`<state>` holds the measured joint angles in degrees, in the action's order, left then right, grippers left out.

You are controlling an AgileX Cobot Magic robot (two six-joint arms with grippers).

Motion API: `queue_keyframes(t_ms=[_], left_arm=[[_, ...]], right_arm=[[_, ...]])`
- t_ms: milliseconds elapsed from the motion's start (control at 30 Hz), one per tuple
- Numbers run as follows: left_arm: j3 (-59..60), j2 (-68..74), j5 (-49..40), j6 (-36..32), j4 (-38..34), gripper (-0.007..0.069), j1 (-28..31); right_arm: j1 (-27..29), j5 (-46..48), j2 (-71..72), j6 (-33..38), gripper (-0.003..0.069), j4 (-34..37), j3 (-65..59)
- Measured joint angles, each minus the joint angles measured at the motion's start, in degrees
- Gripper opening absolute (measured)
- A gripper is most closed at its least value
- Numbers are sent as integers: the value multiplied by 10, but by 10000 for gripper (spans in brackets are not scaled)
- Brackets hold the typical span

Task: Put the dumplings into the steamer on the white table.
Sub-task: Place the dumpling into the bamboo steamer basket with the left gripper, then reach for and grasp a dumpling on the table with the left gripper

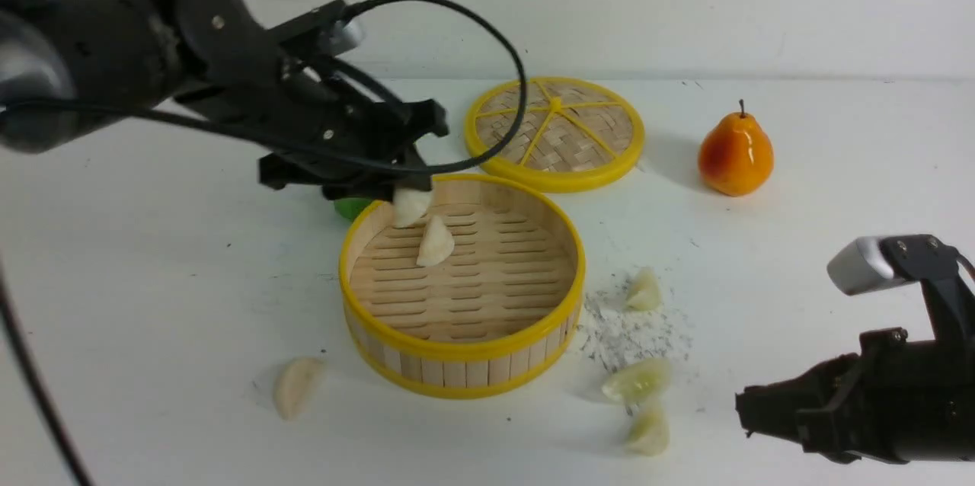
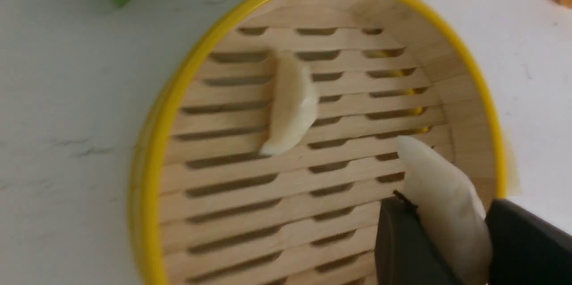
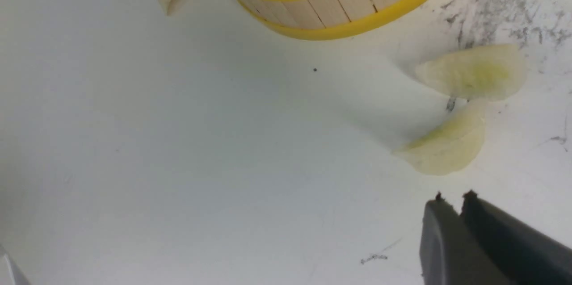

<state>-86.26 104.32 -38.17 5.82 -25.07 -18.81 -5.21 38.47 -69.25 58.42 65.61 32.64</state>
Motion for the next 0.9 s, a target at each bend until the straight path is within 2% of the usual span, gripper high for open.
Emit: queue_keyframes(t_ms=[100,200,300,433,533,567,700,767,800,900], left_arm=[[-60,68,-21,-24,-15,217,-8],[-150,161,-47,-26,21,217,-31],[-185,199,-56,-4,54,217,-42],[-224,247,-59,70,123,222,-50],[-229,250,-59,113,144,292,-50],[-229,250,-59,114,144,299,-50],[-241,239,-103,106,153,440,-50],[-256,220,-145,90,161,468,-50],[-257,218,-145,89,161,469,-50],[-267,156,-225,75,198,473,-50]], right_arm=[[0,0,0,0,60,0,0],[0,3,0,4,62,0,0],[0,4,0,4,62,0,0],[0,5,0,4,62,0,0],[0,9,0,4,62,1,0],[0,9,0,4,62,1,0],[0,11,0,4,63,2,0],[0,11,0,4,67,3,0],[0,11,0,4,67,3,0],[0,13,0,4,71,6,0]])
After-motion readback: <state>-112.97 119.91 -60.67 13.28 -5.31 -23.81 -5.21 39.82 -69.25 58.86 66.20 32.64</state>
